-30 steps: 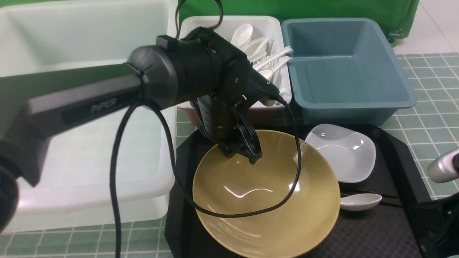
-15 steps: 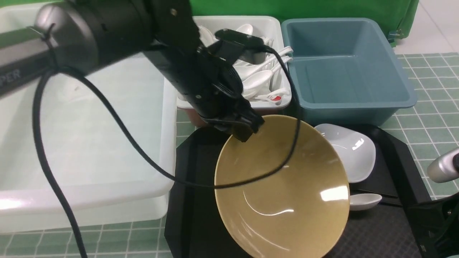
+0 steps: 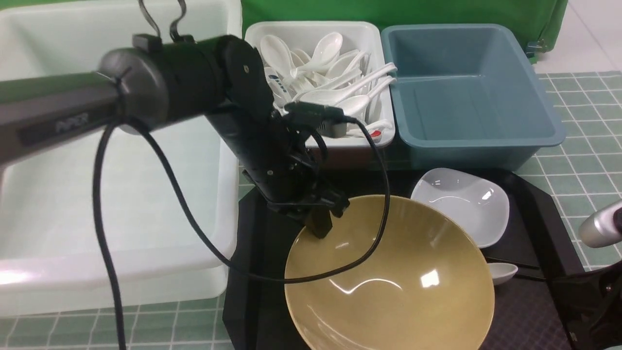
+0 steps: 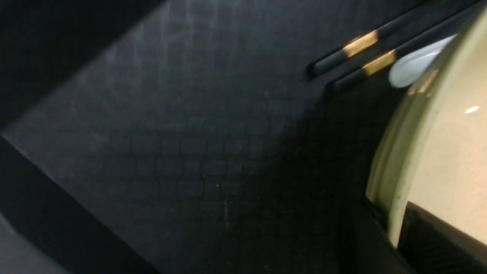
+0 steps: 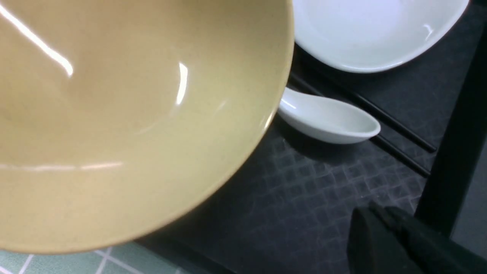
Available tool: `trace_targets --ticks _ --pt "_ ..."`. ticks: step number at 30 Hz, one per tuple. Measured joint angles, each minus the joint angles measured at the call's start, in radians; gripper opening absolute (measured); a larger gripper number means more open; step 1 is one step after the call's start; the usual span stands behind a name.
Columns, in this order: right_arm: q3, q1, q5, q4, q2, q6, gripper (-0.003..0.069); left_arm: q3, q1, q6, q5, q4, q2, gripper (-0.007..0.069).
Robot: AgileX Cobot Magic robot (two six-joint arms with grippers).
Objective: On blue table put chopsticks spoon bowls plates into blue grey white boxes.
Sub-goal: 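Place the tan bowl onto the bowl stack in the left bin with the left gripper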
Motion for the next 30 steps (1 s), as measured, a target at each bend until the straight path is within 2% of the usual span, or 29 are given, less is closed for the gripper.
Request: trace_targets --ticks 1,8,11,13,18,19,22,28,30 --pt "0.0 0.0 0.0 0.001 0.0 0.0 0.0052 0.0 0.0 -0.002 0.002 0.002 0.007 0.0094" --pt "0.0 0.0 0.0 0.001 0.0 0.0 0.0055 0.0 0.0 -0.002 0.002 0.009 0.032 0.0297" --pt "0.0 0.0 -0.001 0.001 0.0 0.0 0.0055 0.0 0.0 -0.001 0.005 -0.004 0.051 0.0313" --pt "0.0 0.0 -0.001 0.001 0.0 0.0 0.0055 0.0 0.0 0.001 0.009 -0.011 0.059 0.0307" --pt "0.0 0.0 -0.004 0.001 0.0 0.0 0.0057 0.0 0.0 0.02 0.026 -0.043 0.098 0.0184" --pt "0.0 0.0 -0.004 0.001 0.0 0.0 0.0057 0.0 -0.001 0.023 0.033 -0.056 0.102 0.0111" --pt "0.0 0.0 -0.004 0.001 0.0 0.0 0.0061 -0.001 0.008 0.051 0.055 -0.1 0.088 0.0022" --pt "0.0 0.0 -0.004 0.002 0.0 0.0 0.0066 0.0 0.063 0.177 0.081 -0.201 -0.01 0.0006" --pt "0.0 0.0 -0.004 0.002 0.0 0.0 0.0067 0.0 0.122 0.247 0.102 -0.315 -0.093 0.0006"
